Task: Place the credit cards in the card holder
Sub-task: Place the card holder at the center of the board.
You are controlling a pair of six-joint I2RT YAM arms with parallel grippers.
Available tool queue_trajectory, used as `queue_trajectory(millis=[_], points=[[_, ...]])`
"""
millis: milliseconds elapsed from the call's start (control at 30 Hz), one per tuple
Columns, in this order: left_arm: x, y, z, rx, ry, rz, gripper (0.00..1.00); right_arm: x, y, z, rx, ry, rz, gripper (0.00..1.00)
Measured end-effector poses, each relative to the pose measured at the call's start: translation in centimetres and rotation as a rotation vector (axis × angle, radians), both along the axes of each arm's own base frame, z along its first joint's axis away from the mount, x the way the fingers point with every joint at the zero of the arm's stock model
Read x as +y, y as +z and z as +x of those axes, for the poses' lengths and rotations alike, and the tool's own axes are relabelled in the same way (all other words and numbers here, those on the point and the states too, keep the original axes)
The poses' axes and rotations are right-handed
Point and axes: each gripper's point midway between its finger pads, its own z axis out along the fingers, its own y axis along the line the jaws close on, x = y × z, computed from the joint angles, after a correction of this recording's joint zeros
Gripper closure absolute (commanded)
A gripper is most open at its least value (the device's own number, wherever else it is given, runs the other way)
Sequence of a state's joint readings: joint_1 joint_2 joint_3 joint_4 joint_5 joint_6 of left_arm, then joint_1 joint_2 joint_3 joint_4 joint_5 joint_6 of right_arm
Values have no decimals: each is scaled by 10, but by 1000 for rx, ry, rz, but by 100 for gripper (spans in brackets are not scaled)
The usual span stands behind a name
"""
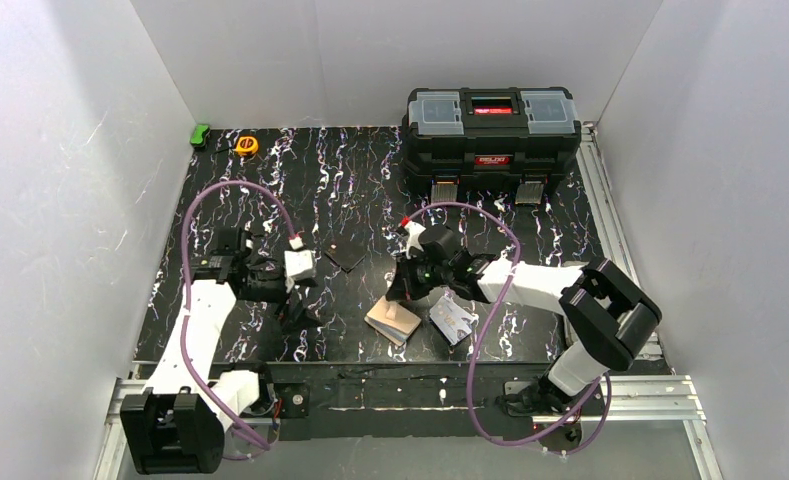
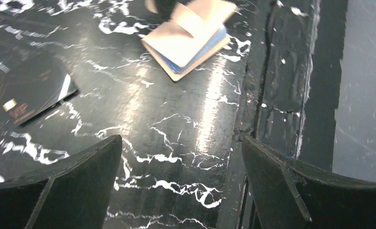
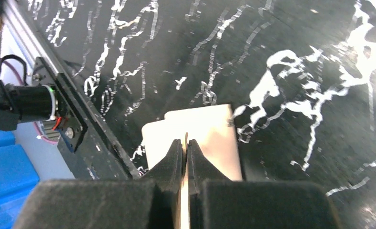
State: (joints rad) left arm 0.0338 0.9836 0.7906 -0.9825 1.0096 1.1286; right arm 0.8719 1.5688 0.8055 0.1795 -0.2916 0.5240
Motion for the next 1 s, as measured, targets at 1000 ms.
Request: queue_trajectory(millis=[1000], points=[[-78,-54,-17,-421,-596,64,21,-44,-56,70,145,-199,-231,99]])
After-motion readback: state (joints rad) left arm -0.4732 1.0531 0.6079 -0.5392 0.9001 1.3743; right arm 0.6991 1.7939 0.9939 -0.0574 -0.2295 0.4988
